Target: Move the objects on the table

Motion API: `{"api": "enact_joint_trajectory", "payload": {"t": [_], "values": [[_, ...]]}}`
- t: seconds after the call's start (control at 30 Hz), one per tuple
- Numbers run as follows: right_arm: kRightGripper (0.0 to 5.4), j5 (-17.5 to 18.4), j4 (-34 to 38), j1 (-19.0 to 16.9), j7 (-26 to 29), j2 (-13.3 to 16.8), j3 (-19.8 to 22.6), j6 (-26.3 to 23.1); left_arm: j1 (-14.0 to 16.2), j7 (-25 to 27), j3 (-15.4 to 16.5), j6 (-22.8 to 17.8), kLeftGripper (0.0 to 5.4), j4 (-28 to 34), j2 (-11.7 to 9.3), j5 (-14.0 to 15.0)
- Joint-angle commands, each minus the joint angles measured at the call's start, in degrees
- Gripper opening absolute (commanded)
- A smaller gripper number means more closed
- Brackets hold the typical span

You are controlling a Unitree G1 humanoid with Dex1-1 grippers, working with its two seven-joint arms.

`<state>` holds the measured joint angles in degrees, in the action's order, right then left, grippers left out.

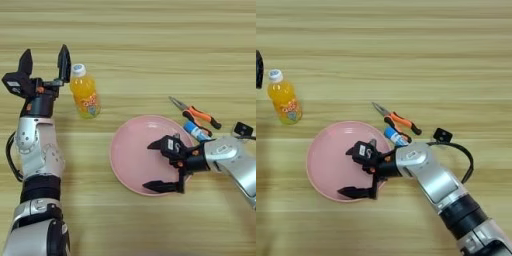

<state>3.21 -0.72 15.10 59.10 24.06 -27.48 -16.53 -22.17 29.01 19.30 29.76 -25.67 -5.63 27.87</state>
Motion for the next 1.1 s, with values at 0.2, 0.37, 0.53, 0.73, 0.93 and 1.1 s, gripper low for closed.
{"api": "enact_joint_trajectory", "payload": {"t": [0.2,0.37,0.53,0.73,0.93,1.1], "values": [[5.4,1.17,4.95,-0.49,-0.16,1.74,1.45,-2.85,-0.56,0.47,0.05,-0.32,5.38,-0.53,-0.27,0.28],[5.4,2.83,10.15,1.24,-2.51,1.12,5.04,-4.91,-0.62,0.57,0.06,-0.19,5.38,-0.77,-0.27,0.17],[5.4,7.53,16.0,4.07,-7.37,-0.76,12.57,-8.33,-0.4,0.51,-0.05,-0.01,5.38,-0.43,-0.25,-0.08],[5.4,13.62,17.8,7.11,-17.14,-5.93,22.26,-10.0,0.07,0.64,-0.75,-0.66,5.38,0.41,-0.76,-1.01],[5.4,16.02,16.69,6.71,-24.19,-9.52,28.22,-5.33,1.19,-0.22,-2.91,-1.7,5.38,2.04,-2.09,-4.37],[5.4,13.94,12.06,5.64,-30.36,-12.8,31.39,4.04,2.51,-1.54,-5.27,-4.46,5.38,2.52,-3.52,-8.0]]}}
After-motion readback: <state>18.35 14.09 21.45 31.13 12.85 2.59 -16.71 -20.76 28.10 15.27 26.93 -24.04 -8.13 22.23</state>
